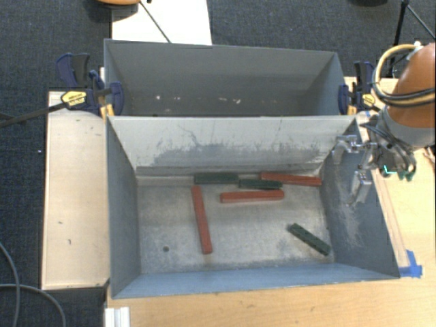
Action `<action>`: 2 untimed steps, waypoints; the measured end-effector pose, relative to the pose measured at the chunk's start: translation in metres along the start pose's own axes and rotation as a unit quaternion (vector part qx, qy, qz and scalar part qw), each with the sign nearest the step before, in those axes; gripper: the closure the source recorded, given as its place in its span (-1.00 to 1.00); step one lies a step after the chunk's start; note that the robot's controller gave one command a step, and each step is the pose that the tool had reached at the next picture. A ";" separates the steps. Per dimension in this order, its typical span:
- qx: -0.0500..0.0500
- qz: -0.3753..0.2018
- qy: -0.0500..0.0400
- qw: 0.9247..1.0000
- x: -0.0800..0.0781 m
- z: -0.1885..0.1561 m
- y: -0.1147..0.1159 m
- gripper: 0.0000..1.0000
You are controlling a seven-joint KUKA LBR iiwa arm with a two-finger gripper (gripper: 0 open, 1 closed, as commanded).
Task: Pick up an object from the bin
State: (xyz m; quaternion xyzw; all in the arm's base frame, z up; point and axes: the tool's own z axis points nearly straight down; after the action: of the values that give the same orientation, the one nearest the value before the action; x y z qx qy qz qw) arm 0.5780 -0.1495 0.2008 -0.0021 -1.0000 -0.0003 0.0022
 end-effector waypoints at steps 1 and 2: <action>0.001 -0.002 -0.004 1.000 -0.002 -0.005 0.001 -1.00; 0.000 0.033 -0.005 0.999 0.035 0.084 0.004 -1.00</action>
Offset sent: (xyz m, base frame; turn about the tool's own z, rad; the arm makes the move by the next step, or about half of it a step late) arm -0.0551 0.0051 -0.1308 0.1019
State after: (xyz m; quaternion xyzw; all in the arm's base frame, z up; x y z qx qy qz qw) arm 0.5429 -0.1454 0.1164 -0.0349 -0.9994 0.0001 -0.0031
